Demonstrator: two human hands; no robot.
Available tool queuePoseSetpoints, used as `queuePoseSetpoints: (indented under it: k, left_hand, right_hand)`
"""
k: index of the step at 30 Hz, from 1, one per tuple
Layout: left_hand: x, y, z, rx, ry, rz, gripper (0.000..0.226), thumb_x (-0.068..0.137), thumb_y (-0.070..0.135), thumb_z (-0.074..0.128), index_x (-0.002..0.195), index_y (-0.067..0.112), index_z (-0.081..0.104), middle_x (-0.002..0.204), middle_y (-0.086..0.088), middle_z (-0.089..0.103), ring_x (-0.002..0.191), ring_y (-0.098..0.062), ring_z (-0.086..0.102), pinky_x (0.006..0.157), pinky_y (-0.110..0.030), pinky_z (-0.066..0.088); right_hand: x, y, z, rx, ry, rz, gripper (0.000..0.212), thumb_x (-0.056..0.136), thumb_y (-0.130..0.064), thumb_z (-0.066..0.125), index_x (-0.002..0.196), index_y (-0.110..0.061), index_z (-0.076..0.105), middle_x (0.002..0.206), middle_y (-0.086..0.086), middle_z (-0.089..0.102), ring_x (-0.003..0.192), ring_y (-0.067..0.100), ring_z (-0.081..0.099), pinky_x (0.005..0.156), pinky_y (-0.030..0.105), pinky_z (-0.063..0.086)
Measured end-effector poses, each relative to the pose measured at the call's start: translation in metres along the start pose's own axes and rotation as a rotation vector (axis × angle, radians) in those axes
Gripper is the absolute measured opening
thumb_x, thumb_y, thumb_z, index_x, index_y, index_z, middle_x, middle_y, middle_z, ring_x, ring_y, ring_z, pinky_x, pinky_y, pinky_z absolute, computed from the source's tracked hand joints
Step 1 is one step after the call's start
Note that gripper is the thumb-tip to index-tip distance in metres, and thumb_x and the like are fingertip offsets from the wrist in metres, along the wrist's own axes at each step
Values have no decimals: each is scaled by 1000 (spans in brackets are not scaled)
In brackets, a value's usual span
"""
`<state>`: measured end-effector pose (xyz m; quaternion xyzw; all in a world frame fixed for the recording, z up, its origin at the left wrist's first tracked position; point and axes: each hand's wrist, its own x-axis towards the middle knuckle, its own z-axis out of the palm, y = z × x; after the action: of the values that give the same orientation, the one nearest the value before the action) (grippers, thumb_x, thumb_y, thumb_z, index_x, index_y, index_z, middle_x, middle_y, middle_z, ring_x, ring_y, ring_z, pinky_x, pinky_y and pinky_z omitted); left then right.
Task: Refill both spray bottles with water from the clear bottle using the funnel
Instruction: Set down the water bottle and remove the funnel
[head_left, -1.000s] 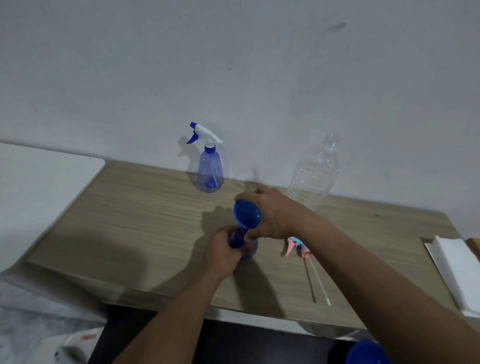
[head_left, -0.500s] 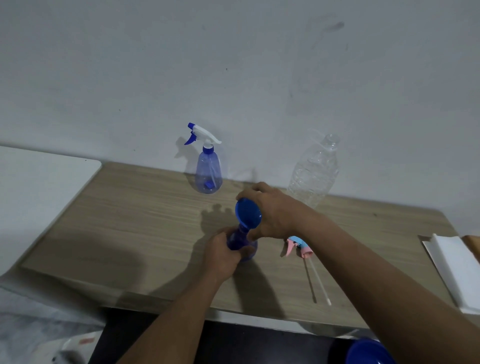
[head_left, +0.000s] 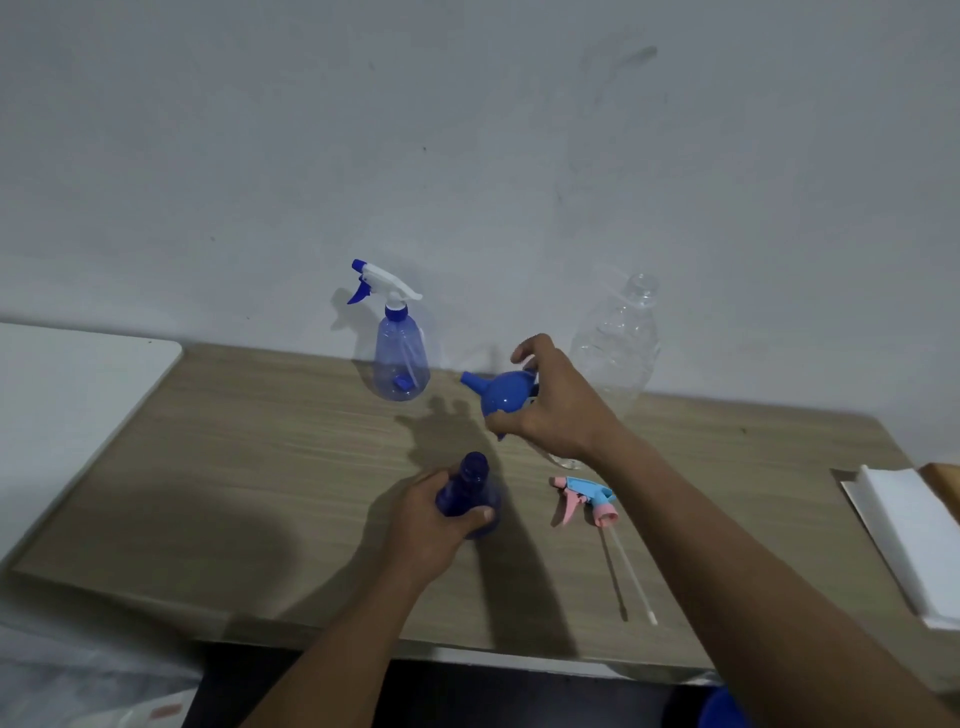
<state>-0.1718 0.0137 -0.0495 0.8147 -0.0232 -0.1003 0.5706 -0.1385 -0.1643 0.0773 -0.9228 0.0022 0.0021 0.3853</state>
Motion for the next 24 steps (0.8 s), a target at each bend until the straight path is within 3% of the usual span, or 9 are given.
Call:
queuePoseSetpoints:
  k: [2,7,11,15,18,20,24]
  left_hand:
    - [-1,-1,-5,7,15,7,31,69,15,89,93,17,70,85,6,70,74,4,62,63,-9,43]
    - [-7,3,-11,21,32,34,30,70,8,88,91,17,69,79,7,67,69,9,60,62,-6,41]
    - [-7,3,-10,-4,39,29,37,68,6,88,99,16,71,88,6,70,74,7,63,67,-8,44]
    - [-8,7,-13,24,25,32,40,70,9,88,105,15,70,93,6,69,79,11,62,66,-3,43]
    - [-8,7,-13,27,21,20,41,70,11,88,106,16,70,97,3,70,81,3,63,66,-2,42]
    - [-10,8,-13,46,23,17,41,70,12,88,107,17,70,97,4,69,82,8,62,67,-1,41]
    - [-14,12,-12,61,22,14,41,71,14,87,109,18,70,100,3,70,82,7,62,67,0,40]
  right_hand:
    - [4,13,18,2,22,16,71,73,-35,85,133,-29,48,120,-1,45,102,17,57,81,24,44]
    - [16,51,64,15,49,129,65,76,-56,72,130,-25,52,124,-1,56,105,21,57,91,38,52]
    - [19,76,91,-50,22,151,63,89,-43,70,140,-16,44,134,9,55,113,29,57,92,36,47]
    - [20,90,103,-108,-9,204,60,92,-37,68,142,-15,42,136,12,57,118,32,57,98,40,47]
    - [17,92,103,-115,-44,233,66,92,-35,69,147,-17,37,138,13,58,122,33,57,99,40,46]
    - [12,92,99,-118,-45,224,68,91,-36,70,147,-18,38,137,12,59,121,33,58,98,40,47]
    - [-15,91,79,-246,-38,139,42,93,-25,60,133,-16,51,124,9,64,111,32,62,84,38,48]
